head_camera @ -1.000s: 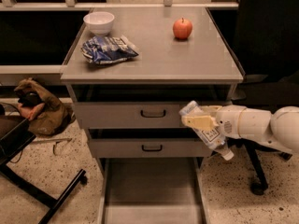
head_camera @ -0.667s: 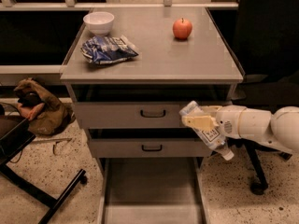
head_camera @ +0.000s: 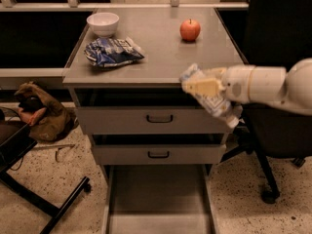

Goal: Pick blue plastic bottle from bottom drawer and place on counter

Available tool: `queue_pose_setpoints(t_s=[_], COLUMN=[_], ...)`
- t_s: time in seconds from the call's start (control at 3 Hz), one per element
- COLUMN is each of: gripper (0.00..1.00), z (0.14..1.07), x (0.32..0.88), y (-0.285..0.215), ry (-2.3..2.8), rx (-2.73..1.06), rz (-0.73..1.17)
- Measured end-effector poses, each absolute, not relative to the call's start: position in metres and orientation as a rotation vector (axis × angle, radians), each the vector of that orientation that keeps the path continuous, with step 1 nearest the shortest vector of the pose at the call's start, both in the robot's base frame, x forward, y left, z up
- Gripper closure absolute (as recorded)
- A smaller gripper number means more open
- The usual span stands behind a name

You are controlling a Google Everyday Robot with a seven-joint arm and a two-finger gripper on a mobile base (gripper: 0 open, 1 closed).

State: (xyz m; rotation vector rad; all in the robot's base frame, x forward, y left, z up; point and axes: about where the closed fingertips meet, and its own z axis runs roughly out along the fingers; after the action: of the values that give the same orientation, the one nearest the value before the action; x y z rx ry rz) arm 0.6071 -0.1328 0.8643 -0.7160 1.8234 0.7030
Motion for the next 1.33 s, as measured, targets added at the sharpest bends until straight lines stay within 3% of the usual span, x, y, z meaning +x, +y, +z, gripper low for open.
queue_pose_setpoints(t_s=[0.67,1.33], gripper=[1.0,1.0], z=[0.985,0.955], x=[0.672,0.766], y=[-0.084,-0.073], ry=[1.641,1.643], rx=[-0.882,-0.907], rz=[0.7,0.549])
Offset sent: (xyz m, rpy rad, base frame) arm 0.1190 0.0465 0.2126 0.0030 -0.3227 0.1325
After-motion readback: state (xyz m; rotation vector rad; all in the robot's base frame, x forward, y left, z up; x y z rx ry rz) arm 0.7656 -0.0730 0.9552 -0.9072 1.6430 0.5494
